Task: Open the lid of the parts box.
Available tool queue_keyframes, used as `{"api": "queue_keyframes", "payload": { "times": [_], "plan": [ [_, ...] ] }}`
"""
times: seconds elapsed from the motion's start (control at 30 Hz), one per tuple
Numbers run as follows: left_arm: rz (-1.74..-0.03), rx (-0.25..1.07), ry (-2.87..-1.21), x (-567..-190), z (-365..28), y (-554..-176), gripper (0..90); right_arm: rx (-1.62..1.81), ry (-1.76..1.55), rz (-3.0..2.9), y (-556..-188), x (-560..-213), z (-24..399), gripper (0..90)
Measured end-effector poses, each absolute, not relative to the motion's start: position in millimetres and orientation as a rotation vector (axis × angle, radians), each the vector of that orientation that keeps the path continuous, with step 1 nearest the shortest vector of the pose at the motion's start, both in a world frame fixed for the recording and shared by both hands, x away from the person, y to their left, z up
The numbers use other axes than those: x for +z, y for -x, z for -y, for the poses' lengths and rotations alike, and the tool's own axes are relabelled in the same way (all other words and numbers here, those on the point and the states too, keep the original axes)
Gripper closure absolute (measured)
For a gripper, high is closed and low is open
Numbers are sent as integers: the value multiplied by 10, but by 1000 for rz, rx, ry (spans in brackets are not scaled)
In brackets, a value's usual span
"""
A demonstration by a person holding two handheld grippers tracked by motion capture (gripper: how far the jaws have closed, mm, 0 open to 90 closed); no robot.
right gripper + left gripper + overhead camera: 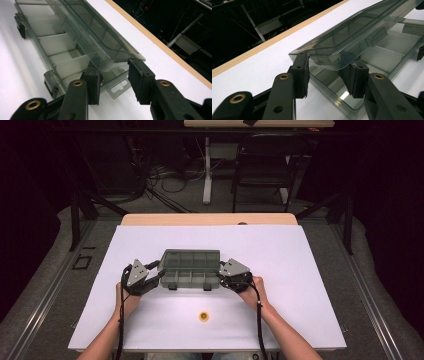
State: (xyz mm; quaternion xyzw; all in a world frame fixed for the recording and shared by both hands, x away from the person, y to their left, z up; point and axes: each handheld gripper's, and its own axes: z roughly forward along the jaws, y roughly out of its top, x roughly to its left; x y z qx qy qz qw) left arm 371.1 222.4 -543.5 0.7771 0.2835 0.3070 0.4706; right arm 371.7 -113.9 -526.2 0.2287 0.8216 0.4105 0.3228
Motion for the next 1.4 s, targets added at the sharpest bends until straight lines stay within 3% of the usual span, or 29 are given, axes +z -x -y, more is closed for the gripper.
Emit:
{"api": "queue_keyframes", "payload": {
  "times": [1.4],
  "plan": [
    [-689,781,-1924,-5096,-2188,-4057,697,1173,-695,-2087,-4068,-4991,1144,740]
  ]
}}
